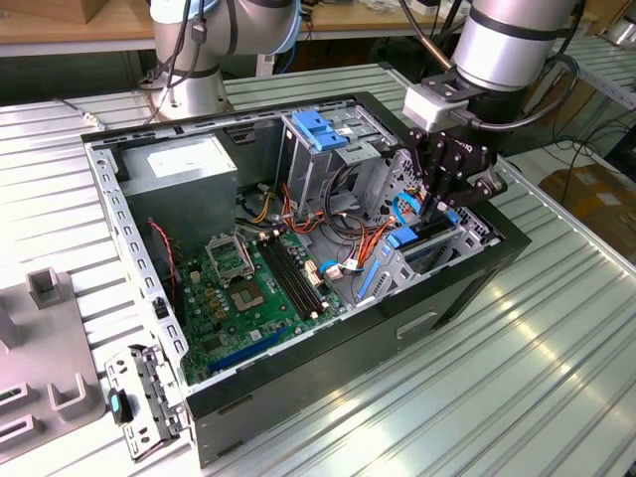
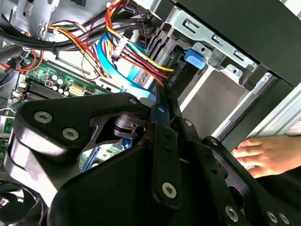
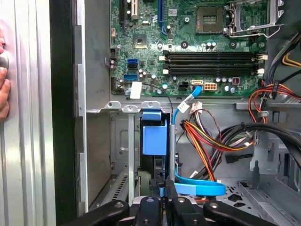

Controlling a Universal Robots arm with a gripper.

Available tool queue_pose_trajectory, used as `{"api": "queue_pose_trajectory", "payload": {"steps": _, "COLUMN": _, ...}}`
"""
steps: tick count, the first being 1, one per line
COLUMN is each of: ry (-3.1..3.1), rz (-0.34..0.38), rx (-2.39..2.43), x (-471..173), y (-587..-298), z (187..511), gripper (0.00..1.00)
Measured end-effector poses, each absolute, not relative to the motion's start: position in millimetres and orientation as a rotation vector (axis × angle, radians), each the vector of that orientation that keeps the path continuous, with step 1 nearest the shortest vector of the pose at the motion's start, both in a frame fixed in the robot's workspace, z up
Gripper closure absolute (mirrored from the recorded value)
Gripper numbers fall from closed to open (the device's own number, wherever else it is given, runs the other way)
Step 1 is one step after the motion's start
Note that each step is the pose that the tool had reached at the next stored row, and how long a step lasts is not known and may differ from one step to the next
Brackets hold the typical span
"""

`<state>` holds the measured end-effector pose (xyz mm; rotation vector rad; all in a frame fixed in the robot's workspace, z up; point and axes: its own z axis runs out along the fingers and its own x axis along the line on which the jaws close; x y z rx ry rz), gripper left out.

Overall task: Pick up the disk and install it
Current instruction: 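Insert the second disk wire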

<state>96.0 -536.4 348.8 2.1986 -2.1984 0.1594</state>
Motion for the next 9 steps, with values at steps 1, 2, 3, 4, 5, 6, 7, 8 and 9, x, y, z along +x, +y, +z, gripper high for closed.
{"api": "queue_pose_trajectory", "payload": {"steps": 1, "ry": -2.199, "rz": 0.158, "rx": 2.199, "x": 96.0, "y": -536.4, "z": 348.8, "gripper": 0.84}}
{"api": "queue_pose_trajectory", "payload": {"steps": 2, "ry": -2.199, "rz": 0.158, "rx": 2.2, "x": 96.1, "y": -536.4, "z": 348.7, "gripper": 0.84}}
{"api": "queue_pose_trajectory", "payload": {"steps": 3, "ry": -2.199, "rz": 0.157, "rx": 2.2, "x": 96.1, "y": -536.5, "z": 348.7, "gripper": 0.84}}
{"api": "queue_pose_trajectory", "payload": {"steps": 4, "ry": -2.199, "rz": 0.157, "rx": 2.2, "x": 96.1, "y": -536.5, "z": 348.7, "gripper": 0.84}}
{"api": "queue_pose_trajectory", "payload": {"steps": 5, "ry": -2.2, "rz": 0.157, "rx": 2.2, "x": 96.1, "y": -536.5, "z": 348.7, "gripper": 0.84}}
{"api": "queue_pose_trajectory", "payload": {"steps": 6, "ry": -2.2, "rz": 0.157, "rx": 2.2, "x": 96.1, "y": -536.5, "z": 348.7, "gripper": 0.84}}
{"api": "queue_pose_trajectory", "payload": {"steps": 7, "ry": -2.2, "rz": 0.156, "rx": 2.2, "x": 96.1, "y": -536.5, "z": 348.6, "gripper": 0.84}}
{"api": "queue_pose_trajectory", "payload": {"steps": 8, "ry": -2.202, "rz": 0.154, "rx": 2.2, "x": 96.1, "y": -536.6, "z": 348.4, "gripper": 0.84}}
{"api": "queue_pose_trajectory", "payload": {"steps": 9, "ry": -2.204, "rz": 0.153, "rx": 2.199, "x": 96.1, "y": -536.6, "z": 348.4, "gripper": 0.84}}
